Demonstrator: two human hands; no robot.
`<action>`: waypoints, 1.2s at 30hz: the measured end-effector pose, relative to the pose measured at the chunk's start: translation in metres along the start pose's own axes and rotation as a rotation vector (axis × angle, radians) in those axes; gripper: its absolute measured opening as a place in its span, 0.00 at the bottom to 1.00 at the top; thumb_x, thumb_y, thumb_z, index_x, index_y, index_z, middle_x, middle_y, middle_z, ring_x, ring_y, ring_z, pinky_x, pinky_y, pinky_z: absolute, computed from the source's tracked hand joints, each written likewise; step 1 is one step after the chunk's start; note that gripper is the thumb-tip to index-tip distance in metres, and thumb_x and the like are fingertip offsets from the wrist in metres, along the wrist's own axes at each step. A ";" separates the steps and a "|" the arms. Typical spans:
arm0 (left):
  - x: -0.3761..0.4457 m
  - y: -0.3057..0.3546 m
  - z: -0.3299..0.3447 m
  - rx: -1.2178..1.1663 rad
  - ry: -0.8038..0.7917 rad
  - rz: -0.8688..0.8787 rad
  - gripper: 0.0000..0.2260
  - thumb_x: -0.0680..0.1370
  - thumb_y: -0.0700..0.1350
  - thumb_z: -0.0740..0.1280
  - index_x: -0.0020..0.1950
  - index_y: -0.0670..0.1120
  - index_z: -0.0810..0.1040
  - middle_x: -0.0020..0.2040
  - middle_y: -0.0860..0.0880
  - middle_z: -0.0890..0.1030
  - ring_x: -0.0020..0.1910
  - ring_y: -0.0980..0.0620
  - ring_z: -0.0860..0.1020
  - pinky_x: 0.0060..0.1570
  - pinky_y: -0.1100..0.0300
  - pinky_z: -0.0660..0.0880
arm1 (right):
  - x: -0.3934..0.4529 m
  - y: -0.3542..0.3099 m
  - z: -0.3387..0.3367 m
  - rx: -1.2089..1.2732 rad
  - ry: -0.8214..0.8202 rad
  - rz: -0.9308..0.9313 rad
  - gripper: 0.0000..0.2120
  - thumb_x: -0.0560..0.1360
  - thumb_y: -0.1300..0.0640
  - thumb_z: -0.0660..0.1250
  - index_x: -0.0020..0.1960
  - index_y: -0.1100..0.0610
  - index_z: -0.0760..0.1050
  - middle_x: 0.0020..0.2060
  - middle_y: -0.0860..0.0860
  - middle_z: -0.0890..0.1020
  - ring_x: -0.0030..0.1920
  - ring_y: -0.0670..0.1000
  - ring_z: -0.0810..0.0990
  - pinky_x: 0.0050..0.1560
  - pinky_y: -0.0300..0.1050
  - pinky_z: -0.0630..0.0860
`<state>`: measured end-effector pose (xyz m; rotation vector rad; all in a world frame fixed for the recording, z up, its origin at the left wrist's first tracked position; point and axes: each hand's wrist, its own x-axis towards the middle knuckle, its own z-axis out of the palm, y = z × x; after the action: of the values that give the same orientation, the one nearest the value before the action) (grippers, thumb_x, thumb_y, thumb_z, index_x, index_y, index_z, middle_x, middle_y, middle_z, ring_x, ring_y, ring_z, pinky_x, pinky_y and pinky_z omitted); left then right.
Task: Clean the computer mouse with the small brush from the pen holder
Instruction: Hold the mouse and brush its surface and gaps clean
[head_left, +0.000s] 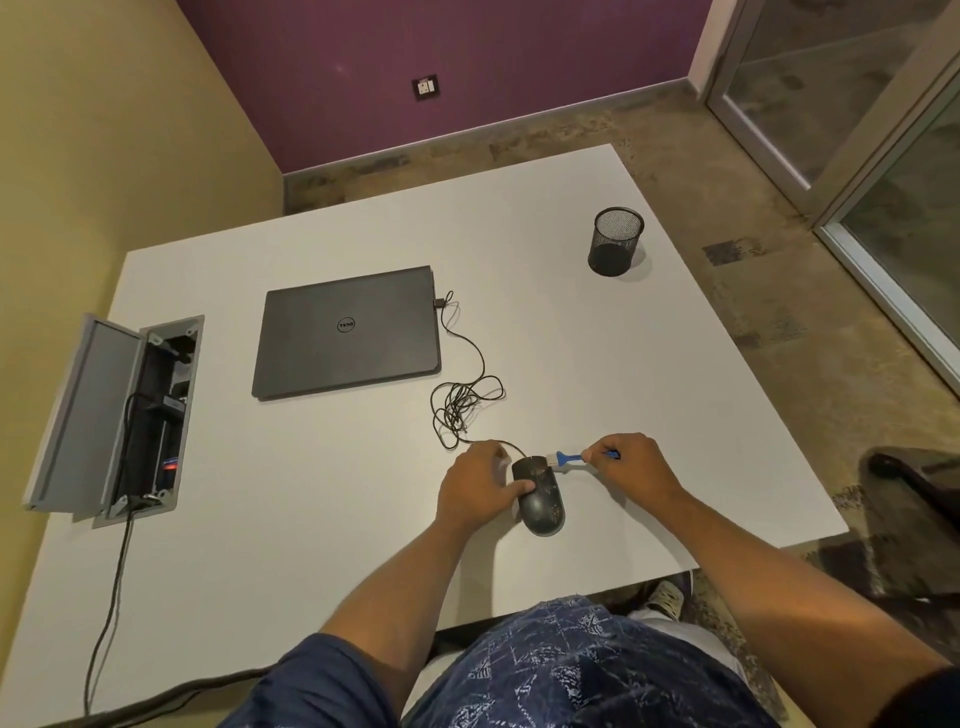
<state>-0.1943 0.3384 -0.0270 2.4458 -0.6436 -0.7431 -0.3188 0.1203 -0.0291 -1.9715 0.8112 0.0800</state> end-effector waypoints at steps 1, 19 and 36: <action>-0.002 -0.002 0.000 0.026 -0.015 0.036 0.30 0.68 0.64 0.76 0.62 0.49 0.76 0.59 0.52 0.79 0.56 0.50 0.77 0.56 0.51 0.76 | 0.000 -0.001 0.001 0.006 0.003 0.000 0.07 0.77 0.57 0.72 0.44 0.59 0.87 0.38 0.52 0.86 0.37 0.48 0.80 0.41 0.40 0.75; -0.007 0.000 0.015 0.127 -0.154 0.198 0.60 0.57 0.69 0.79 0.83 0.53 0.56 0.74 0.52 0.72 0.73 0.49 0.69 0.71 0.52 0.65 | -0.001 -0.011 0.015 0.016 -0.043 0.027 0.09 0.73 0.53 0.76 0.39 0.58 0.86 0.30 0.46 0.82 0.31 0.43 0.75 0.34 0.35 0.68; -0.008 0.002 0.015 0.130 -0.155 0.180 0.61 0.56 0.69 0.79 0.82 0.51 0.56 0.73 0.51 0.73 0.71 0.48 0.70 0.70 0.50 0.67 | -0.001 -0.005 0.008 -0.002 0.047 0.038 0.10 0.74 0.54 0.74 0.39 0.59 0.86 0.33 0.48 0.84 0.35 0.45 0.78 0.39 0.39 0.71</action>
<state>-0.2096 0.3364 -0.0335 2.4208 -0.9864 -0.8462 -0.3139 0.1289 -0.0291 -1.9668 0.8791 0.0572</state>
